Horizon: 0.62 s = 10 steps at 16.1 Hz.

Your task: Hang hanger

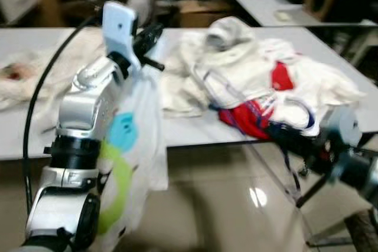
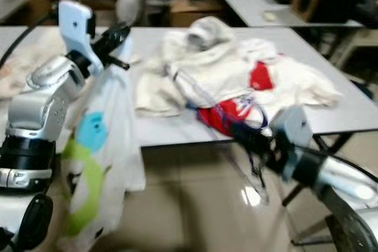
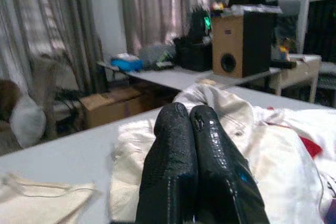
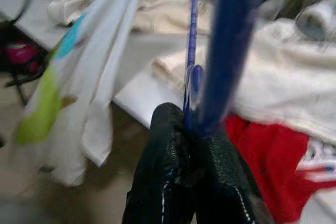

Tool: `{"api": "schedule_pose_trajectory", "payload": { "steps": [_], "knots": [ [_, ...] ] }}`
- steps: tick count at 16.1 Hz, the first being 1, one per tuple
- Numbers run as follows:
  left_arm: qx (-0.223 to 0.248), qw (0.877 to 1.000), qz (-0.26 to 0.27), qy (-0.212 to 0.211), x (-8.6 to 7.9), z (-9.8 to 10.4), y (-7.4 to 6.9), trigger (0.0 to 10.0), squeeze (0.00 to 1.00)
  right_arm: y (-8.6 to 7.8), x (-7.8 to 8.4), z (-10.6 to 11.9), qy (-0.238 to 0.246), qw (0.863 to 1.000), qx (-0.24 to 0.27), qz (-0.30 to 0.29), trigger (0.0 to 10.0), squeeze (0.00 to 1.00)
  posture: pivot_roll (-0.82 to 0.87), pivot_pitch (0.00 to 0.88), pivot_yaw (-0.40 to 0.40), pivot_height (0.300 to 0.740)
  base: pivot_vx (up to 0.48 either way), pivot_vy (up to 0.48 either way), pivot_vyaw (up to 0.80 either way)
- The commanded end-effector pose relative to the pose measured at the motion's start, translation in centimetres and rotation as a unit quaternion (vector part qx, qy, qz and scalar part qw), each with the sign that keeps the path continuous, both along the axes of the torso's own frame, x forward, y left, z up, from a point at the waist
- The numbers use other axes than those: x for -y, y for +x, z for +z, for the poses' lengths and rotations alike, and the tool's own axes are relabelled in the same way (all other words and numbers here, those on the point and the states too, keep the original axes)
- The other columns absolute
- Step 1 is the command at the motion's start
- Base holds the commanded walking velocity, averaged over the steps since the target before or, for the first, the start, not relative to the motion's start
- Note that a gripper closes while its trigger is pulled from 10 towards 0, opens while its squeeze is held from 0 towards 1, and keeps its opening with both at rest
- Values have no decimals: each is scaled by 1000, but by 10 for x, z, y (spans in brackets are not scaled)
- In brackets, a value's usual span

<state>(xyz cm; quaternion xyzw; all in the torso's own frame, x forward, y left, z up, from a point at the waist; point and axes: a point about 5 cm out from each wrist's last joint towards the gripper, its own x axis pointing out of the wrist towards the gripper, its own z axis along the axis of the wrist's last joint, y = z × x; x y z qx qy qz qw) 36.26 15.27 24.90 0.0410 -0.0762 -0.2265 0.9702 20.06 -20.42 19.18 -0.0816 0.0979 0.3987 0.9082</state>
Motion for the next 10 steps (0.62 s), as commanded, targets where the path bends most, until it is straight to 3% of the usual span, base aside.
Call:
{"api": "schedule_pose_trajectory", "payload": {
  "steps": [1,3,7,10],
  "knots": [
    [35,999,-8,7,7,19,3,10000,0,-9,1,4,-11,999,-16,33,10000,0,-161,0,16,740,382,0,0],
    [38,999,-2,18,4,22,8,10000,0,-15,2,10,-7,998,-27,61,10000,0,-155,0,13,740,384,0,0],
    [19,999,39,31,-9,16,23,10000,0,-15,3,36,34,994,4,107,10000,0,-151,0,13,740,382,0,0],
    [45,999,-8,14,3,38,27,10000,0,-7,-8,37,7,984,-11,175,10000,0,-151,0,18,740,374,0,0]
  ]
}}
